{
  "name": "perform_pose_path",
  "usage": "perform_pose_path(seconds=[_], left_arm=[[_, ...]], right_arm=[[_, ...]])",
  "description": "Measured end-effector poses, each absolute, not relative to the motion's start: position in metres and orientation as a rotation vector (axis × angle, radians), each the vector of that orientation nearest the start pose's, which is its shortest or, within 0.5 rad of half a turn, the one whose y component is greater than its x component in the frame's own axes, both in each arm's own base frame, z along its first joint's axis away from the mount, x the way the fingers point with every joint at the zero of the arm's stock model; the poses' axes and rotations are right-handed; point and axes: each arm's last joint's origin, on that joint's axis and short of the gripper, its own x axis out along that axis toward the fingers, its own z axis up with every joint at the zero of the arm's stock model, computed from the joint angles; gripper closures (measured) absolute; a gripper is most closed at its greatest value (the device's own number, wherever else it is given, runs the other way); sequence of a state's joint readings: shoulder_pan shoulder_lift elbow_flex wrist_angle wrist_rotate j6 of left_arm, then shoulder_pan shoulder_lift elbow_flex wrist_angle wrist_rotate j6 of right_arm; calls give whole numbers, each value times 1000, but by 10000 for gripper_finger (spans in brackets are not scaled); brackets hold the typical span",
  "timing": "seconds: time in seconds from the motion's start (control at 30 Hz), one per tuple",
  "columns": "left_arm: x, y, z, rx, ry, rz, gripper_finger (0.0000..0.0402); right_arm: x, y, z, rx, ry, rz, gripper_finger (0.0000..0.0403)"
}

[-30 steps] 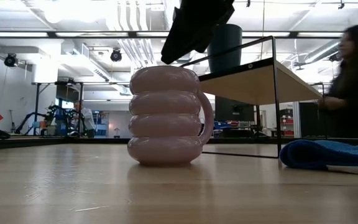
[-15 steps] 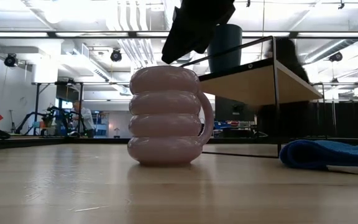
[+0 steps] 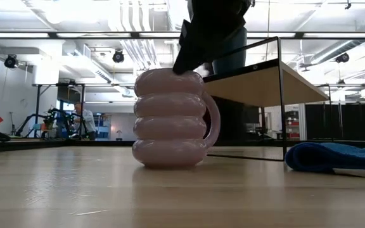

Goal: Stack small to large cups/mugs on shelf
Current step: Put the purple mug on the shelf

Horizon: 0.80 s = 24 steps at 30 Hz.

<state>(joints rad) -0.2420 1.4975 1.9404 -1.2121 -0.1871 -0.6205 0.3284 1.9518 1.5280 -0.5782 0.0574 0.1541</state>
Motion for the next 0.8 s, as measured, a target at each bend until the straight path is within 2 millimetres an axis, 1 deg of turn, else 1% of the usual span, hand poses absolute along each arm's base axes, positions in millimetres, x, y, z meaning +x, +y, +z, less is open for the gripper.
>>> perform_pose_path(seconds=[0.23,0.4,0.57,0.8], left_arm=[[259,-58,459,-427,736,181,288],[261,-59,462,-438,703,170,288],[263,-59,464,-445,675,161,288],[264,-59,464,-442,671,158,288]], right_arm=[[400,133,220,-87,947,190,339],[399,130,210,-59,948,175,339],[394,129,202,-67,988,168,339],[396,129,202,-73,970,174,340]])
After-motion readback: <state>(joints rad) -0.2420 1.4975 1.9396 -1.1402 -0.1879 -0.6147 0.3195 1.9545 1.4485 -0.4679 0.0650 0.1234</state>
